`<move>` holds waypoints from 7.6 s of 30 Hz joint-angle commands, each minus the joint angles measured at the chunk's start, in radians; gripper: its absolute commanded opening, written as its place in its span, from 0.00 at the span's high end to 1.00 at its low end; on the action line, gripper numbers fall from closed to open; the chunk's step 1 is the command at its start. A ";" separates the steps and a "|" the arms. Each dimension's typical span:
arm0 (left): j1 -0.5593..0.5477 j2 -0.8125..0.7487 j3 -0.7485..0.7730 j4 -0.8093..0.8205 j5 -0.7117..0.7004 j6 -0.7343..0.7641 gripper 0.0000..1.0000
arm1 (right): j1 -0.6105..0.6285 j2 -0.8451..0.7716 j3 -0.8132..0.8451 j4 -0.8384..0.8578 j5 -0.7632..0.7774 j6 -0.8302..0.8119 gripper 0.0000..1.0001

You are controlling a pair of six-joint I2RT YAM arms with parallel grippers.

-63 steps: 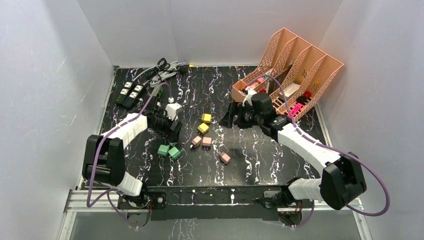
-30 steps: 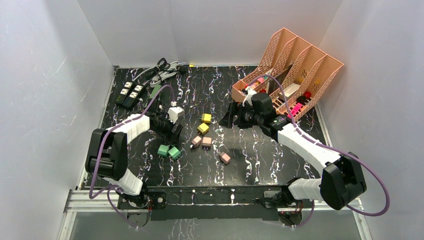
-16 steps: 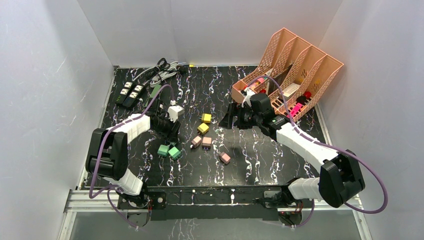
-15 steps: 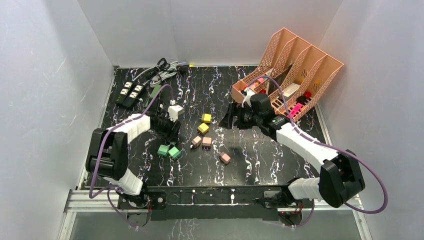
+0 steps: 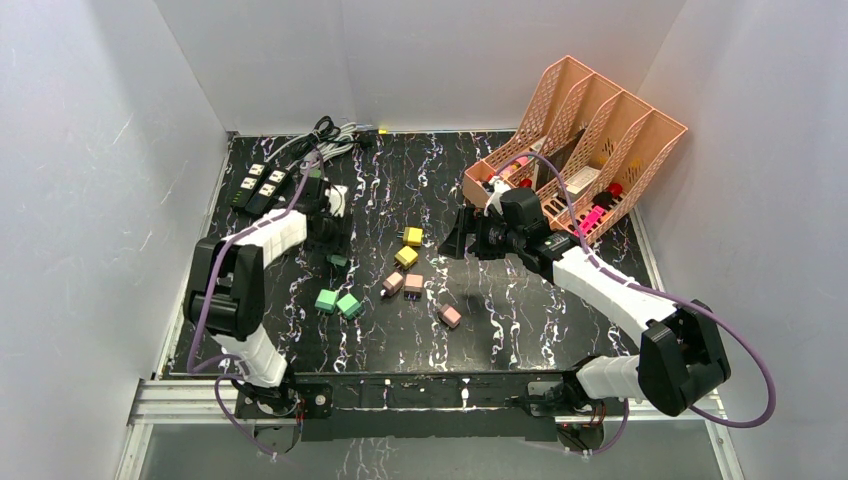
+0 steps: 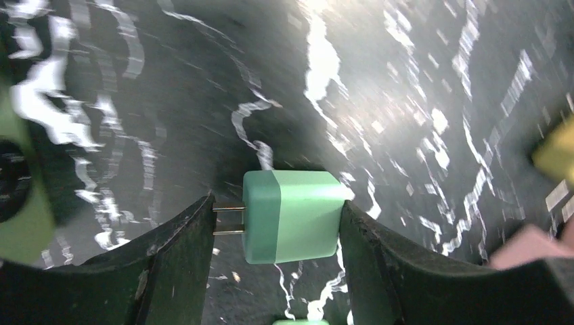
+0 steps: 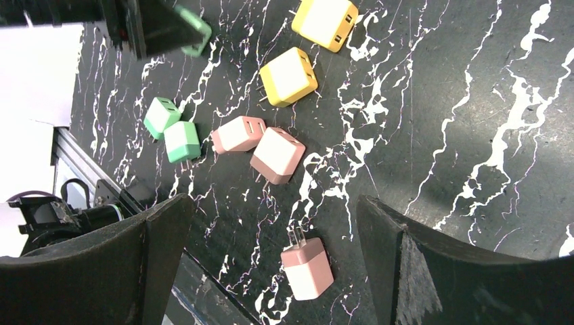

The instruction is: Pull the plug off the socket

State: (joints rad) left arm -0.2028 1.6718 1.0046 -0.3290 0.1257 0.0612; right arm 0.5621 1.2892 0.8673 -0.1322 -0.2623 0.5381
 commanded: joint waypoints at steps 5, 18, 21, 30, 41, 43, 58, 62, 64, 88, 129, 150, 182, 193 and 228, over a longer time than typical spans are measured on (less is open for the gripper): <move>-0.001 0.086 0.207 -0.232 -0.372 -0.662 1.00 | -0.005 -0.031 -0.006 0.024 0.010 -0.018 0.02; -0.020 -0.340 -0.081 -0.275 -0.332 -1.654 1.00 | -0.005 -0.024 -0.023 0.034 0.010 -0.009 0.02; -0.042 -0.366 -0.108 -0.327 -0.396 -1.740 1.00 | -0.005 -0.013 -0.022 0.034 0.007 -0.001 0.02; -0.110 -0.235 -0.160 -0.292 -0.404 -1.848 1.00 | 0.053 0.011 0.087 -0.134 0.179 -0.107 0.02; -0.113 -0.150 -0.139 -0.202 -0.410 -1.817 0.63 | 0.386 0.186 0.148 -0.420 0.421 -0.272 0.09; -0.112 -0.154 -0.142 -0.183 -0.410 -1.806 0.41 | 0.385 0.175 0.119 -0.412 0.379 -0.278 0.10; -0.094 -0.245 -0.086 -0.164 -0.442 -1.662 0.02 | 0.385 0.248 0.091 -0.319 0.151 -0.290 0.28; -0.094 -0.293 -0.066 -0.162 -0.483 -1.589 0.02 | 0.386 0.293 0.109 -0.345 0.163 -0.292 0.29; -0.093 -0.299 -0.066 -0.156 -0.500 -1.557 0.02 | 0.386 0.315 0.124 -0.364 0.169 -0.292 0.35; -0.085 -0.296 -0.004 0.125 0.565 -0.115 0.01 | 0.245 0.459 0.321 -0.651 -0.030 -1.515 1.00; -0.313 -0.020 -0.025 -0.041 0.366 0.106 0.50 | 0.061 0.085 0.217 -0.264 0.466 0.542 0.03; -0.312 -0.228 -0.106 0.031 0.152 0.135 0.17 | 0.058 0.328 0.247 -0.545 0.165 1.172 0.35; -0.326 -0.148 -0.177 0.107 0.079 -0.437 0.19 | 0.040 0.416 0.478 -0.354 0.049 -0.018 0.44; -0.365 -0.130 -0.136 0.093 0.090 -0.546 0.21 | -0.037 0.584 0.771 -0.687 0.161 0.128 0.28; -0.277 0.029 0.271 -0.100 0.275 0.055 0.16 | -0.097 0.714 0.627 -0.777 0.135 1.074 0.88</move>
State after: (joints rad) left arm -0.5121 1.6211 1.2015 -0.3759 0.3267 0.0200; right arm 0.4713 1.9892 1.4445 -0.8543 -0.1574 1.6615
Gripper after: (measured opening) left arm 0.837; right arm 0.322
